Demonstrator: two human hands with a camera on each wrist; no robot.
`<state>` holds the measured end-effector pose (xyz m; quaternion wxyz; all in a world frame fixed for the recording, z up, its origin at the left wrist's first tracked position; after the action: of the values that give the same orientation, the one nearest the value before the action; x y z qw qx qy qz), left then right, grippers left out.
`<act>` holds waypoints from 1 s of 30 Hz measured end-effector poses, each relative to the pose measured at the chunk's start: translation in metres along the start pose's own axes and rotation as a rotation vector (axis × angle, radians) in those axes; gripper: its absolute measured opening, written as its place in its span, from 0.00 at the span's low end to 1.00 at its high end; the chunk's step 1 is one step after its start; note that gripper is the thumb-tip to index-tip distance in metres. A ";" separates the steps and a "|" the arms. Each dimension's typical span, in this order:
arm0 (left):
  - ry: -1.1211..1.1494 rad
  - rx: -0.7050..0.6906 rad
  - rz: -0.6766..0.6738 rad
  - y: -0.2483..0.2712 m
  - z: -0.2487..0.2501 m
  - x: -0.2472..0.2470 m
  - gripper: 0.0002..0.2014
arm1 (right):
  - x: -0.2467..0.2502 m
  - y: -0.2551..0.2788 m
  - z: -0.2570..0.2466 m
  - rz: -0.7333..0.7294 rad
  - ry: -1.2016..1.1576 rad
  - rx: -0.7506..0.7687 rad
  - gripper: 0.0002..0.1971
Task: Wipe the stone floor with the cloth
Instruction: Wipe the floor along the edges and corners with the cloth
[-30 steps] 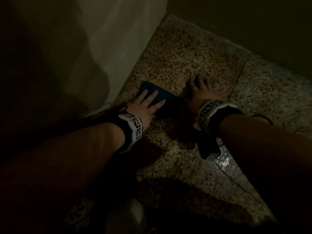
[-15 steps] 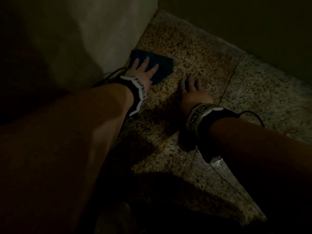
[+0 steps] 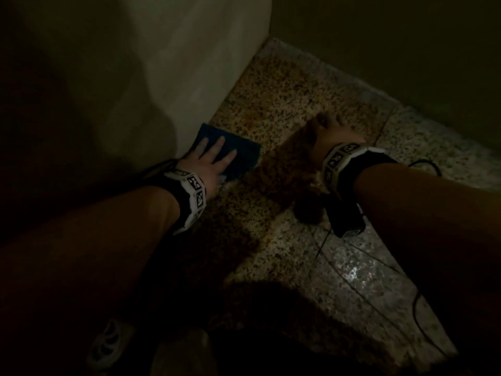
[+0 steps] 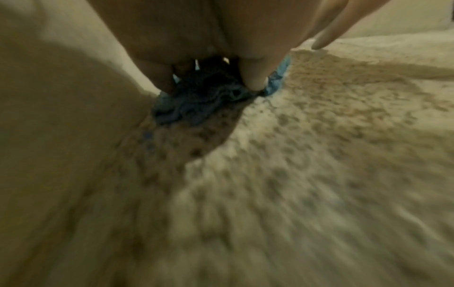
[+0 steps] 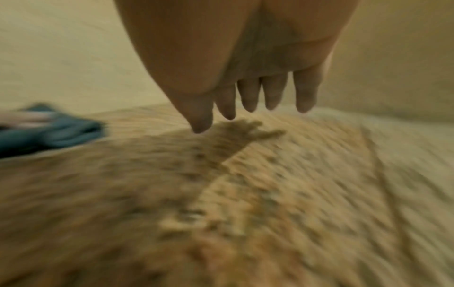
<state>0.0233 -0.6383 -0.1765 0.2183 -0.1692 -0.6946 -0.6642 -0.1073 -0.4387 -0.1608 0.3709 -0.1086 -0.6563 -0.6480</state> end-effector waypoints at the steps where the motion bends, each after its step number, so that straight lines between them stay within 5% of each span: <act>1: -0.028 0.001 0.000 -0.002 0.000 0.003 0.29 | 0.000 -0.003 0.006 -0.024 -0.013 -0.003 0.35; 8: 0.008 0.017 0.073 -0.045 0.020 0.063 0.29 | 0.015 -0.020 0.029 -0.036 0.008 0.145 0.35; 20: 0.022 -0.008 0.164 -0.121 0.053 0.190 0.30 | 0.031 -0.037 0.026 -0.097 -0.116 0.167 0.42; 30: 0.049 -0.031 0.203 -0.119 0.057 0.179 0.29 | 0.025 -0.043 0.030 -0.078 -0.187 0.171 0.38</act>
<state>-0.1955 -0.5982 -0.1841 0.2987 -0.2256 -0.6579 -0.6534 -0.1615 -0.4246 -0.1746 0.2904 -0.1108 -0.7444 -0.5910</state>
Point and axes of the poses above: each hand's wrist, its own y-axis away from the middle knuckle, its own x-axis out of the back of the hand, z = x × y, the point moved 5 cm from there along -y, towards the middle knuckle, and after that the axes turned 7 degrees about -z, right-handed, at the moved point
